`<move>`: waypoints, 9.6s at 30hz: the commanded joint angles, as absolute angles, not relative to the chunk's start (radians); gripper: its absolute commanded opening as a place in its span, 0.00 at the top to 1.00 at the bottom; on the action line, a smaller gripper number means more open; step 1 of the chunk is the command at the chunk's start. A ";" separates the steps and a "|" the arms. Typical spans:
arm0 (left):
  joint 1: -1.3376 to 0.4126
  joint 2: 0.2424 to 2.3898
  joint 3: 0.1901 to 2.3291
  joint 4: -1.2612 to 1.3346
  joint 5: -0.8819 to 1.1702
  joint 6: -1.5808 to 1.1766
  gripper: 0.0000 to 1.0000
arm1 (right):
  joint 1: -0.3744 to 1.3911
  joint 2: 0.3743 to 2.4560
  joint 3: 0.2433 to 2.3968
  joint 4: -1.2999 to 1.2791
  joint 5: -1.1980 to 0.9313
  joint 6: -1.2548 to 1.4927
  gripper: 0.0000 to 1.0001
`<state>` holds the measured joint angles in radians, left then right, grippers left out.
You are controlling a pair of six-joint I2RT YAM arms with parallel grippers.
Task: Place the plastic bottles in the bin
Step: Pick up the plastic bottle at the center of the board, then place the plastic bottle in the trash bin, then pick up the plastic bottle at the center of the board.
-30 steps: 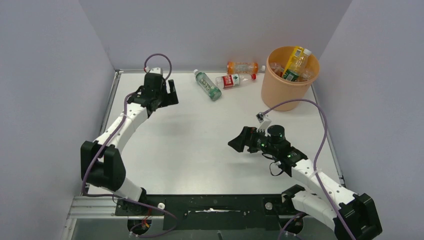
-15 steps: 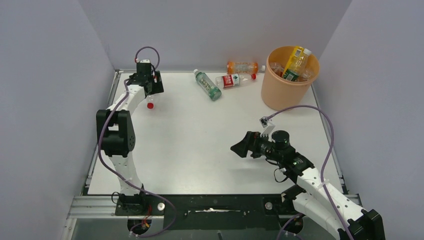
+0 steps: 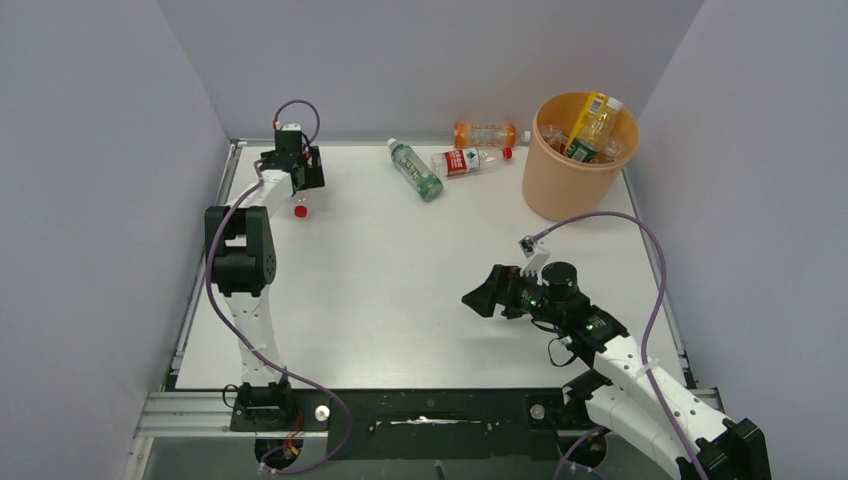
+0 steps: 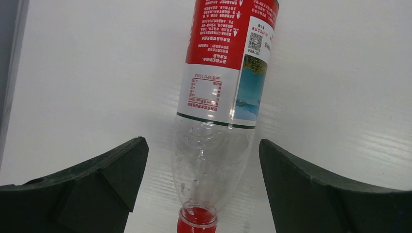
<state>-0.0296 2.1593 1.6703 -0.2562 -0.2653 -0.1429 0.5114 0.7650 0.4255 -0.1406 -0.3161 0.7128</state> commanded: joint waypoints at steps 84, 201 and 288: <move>-0.635 1.283 0.999 -0.161 0.273 -0.529 0.59 | 0.552 1.015 0.386 0.115 -0.333 0.798 0.02; -0.733 1.101 0.941 -0.176 0.192 -0.557 0.16 | -0.208 1.675 1.710 0.037 -0.104 0.396 0.35; -0.348 1.838 1.360 0.076 0.157 -0.712 0.16 | 0.333 0.747 0.503 -0.154 -0.234 0.760 0.02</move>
